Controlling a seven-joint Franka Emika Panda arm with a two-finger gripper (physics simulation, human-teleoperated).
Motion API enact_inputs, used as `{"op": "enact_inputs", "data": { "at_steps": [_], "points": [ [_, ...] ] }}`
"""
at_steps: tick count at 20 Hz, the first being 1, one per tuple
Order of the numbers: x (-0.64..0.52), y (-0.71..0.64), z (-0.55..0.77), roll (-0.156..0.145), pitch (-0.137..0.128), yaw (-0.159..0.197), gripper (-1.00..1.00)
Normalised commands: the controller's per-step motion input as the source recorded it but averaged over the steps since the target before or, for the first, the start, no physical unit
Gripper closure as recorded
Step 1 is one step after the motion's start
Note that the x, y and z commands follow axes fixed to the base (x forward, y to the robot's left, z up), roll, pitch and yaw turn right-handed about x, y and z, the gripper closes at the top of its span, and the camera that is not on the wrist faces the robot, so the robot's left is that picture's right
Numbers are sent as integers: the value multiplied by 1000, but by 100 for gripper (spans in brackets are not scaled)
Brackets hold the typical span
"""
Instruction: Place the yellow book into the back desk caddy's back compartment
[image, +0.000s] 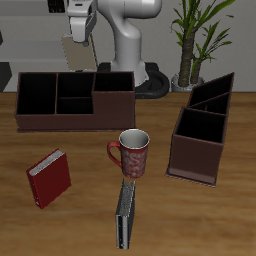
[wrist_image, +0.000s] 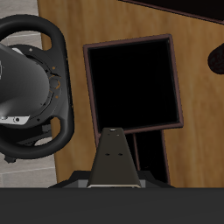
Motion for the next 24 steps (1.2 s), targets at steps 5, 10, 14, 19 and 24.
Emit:
{"op": "enact_inputs", "data": {
  "at_steps": [5,10,14,19,24],
  "points": [
    [-109,-52,-55,-16,29,-15,100],
    [-142,-147,26,-39,11,12,100],
    [-80,-288,111,-62,-16,1,100],
    [-36,-80,25,-23,-8,-19,100],
    [28,1,-33,-14,7,24,100]
  ]
}}
